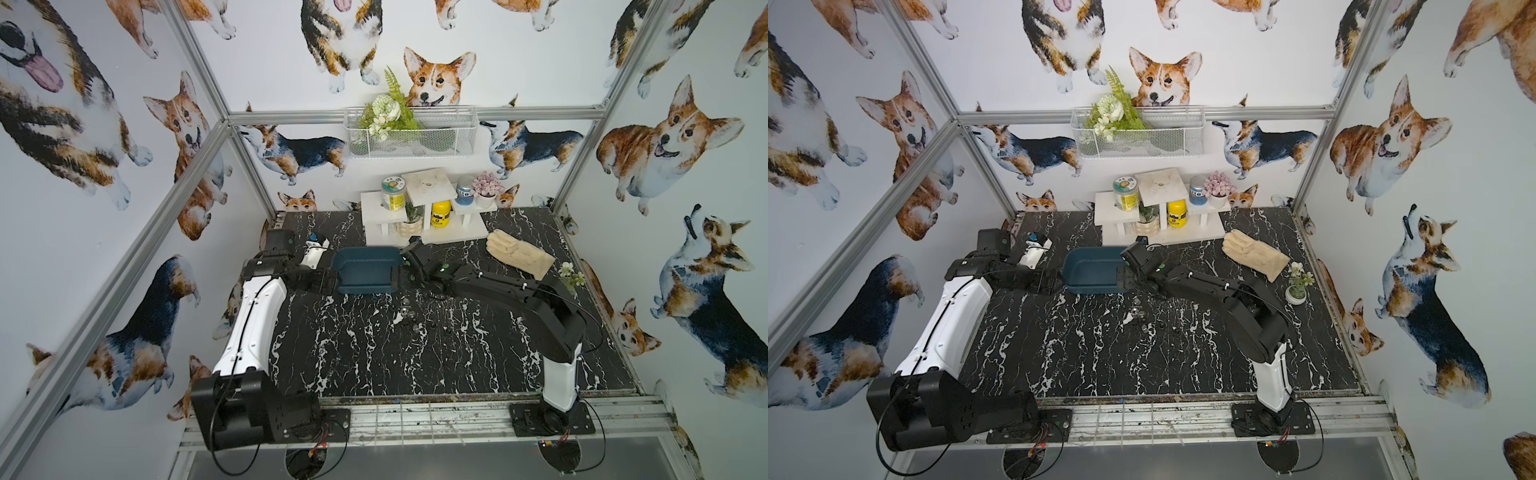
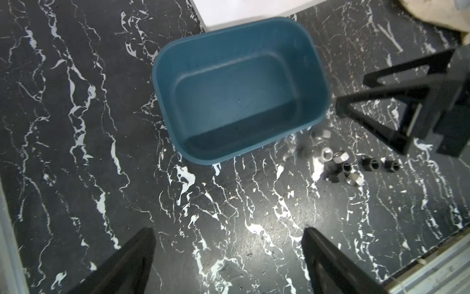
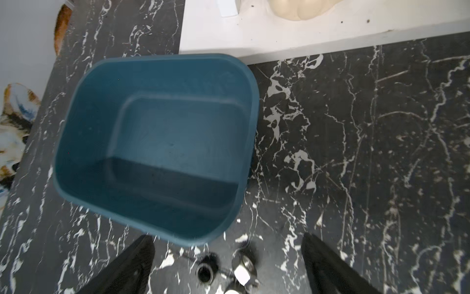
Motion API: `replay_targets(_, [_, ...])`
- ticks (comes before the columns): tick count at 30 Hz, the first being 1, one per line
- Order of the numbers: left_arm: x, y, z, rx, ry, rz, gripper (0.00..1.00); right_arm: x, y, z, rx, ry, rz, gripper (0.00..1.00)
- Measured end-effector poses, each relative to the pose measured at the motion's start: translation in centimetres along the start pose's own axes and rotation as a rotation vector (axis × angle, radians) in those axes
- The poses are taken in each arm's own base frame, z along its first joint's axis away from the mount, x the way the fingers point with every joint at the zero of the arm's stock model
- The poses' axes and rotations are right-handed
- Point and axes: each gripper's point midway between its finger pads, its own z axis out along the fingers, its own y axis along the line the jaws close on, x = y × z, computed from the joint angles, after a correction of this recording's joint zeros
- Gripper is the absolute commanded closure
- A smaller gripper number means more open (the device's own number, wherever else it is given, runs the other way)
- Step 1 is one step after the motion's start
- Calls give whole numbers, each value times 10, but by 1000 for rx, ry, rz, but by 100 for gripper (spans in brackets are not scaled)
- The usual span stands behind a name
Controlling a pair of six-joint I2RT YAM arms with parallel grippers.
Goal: Put the nuts on the desktop into the storage box
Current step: Adjust the storage box at the center of the board.
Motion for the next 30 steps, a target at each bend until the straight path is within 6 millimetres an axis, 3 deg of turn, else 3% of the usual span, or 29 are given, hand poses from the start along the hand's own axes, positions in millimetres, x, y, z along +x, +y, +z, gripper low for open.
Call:
replay_targets(10, [24,7,-1,-95,-24,66,0,-5,-19,47,87,29,43,36])
replay_targets(14, [33,10,2,-121,-22,84,0,-4,-20,55,97,33,42,56])
replay_targets(20, [35,11,3,-138,-40,108,0,-5,-22,55,112,33,31,69])
replay_targets(25, [37,9,6,-130,-52,126,0,-7,-30,45,139,31,5,72])
replay_targets(30, [38,7,10,-115,-66,134,0,-9,-38,38,127,46,-27,55])
